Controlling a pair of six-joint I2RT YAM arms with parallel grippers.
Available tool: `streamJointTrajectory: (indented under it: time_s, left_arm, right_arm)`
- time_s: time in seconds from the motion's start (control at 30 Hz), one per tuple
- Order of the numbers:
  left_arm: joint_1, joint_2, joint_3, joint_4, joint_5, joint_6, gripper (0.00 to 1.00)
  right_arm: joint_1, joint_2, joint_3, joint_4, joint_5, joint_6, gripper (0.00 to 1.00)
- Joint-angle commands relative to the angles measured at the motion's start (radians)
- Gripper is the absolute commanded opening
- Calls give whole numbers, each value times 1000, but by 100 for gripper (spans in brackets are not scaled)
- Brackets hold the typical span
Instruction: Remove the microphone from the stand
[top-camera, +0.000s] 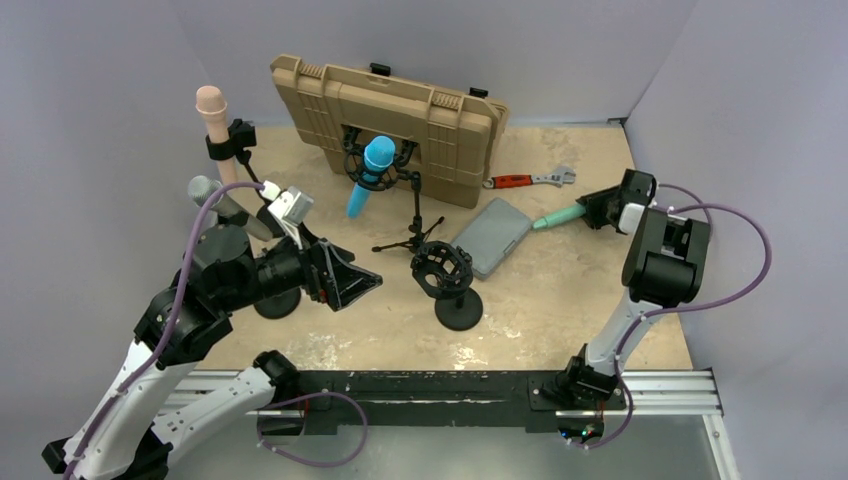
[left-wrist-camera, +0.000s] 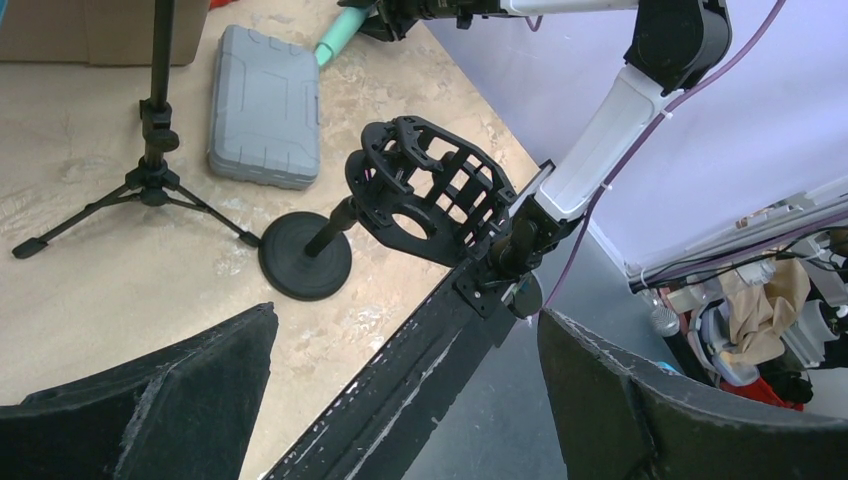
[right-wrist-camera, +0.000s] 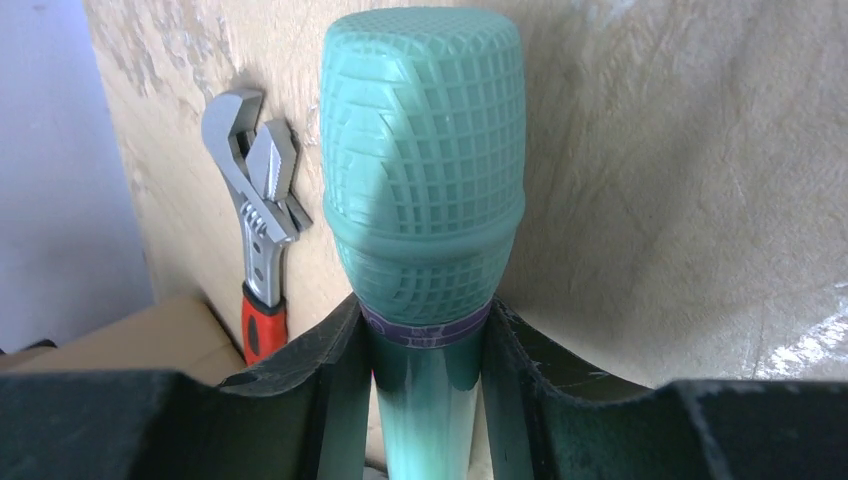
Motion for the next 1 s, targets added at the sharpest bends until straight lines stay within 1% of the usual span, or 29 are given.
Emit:
streamJointTrajectory:
  time_s: [0.0, 0.13, 0.2, 0.27, 0.37, 0.43, 0.5, 0.6, 0.7, 0.77, 0.9, 0.97]
  left_arm:
    - [-5, 5, 10, 27, 14, -6, 99]
    - [-5, 6, 10, 18, 6, -1, 99]
    - [-5, 5, 11, 15, 4, 1, 99]
    - [-5, 8, 12, 12, 2, 5, 99]
    - [-5, 21, 17, 7, 4, 12, 99]
    - [-5, 39, 21, 5, 20, 10, 100]
    - [-6, 59, 21, 15, 55, -1, 99]
    - [-9, 83, -1, 51, 89, -34, 100]
    - [-25, 109, -29, 96, 117, -61, 100]
    - [-51, 142, -41, 124, 121, -72, 100]
    - [-127, 215, -43, 172, 104, -77, 99]
    - [-159, 242, -46, 210, 91, -81, 99]
  right_arm:
    - [16, -16, -16, 66, 38, 149, 13]
    - [32, -12, -3, 50, 69, 138, 29]
    - [33, -12, -2, 53, 69, 121, 40]
    - [32, -17, -1, 50, 72, 107, 47]
    - [32, -31, -10, 58, 66, 74, 69]
    - [32, -45, -15, 61, 54, 45, 78]
    - [33, -70, -28, 64, 38, 11, 81]
    - [35, -130, -54, 53, 27, -68, 81]
    - [42, -193, -58, 20, -44, -241, 82]
    - [67, -253, -78, 12, -56, -330, 82]
    - [186, -421, -136, -44, 39, -434, 82]
    - [250, -497, -184, -47, 26, -460, 82]
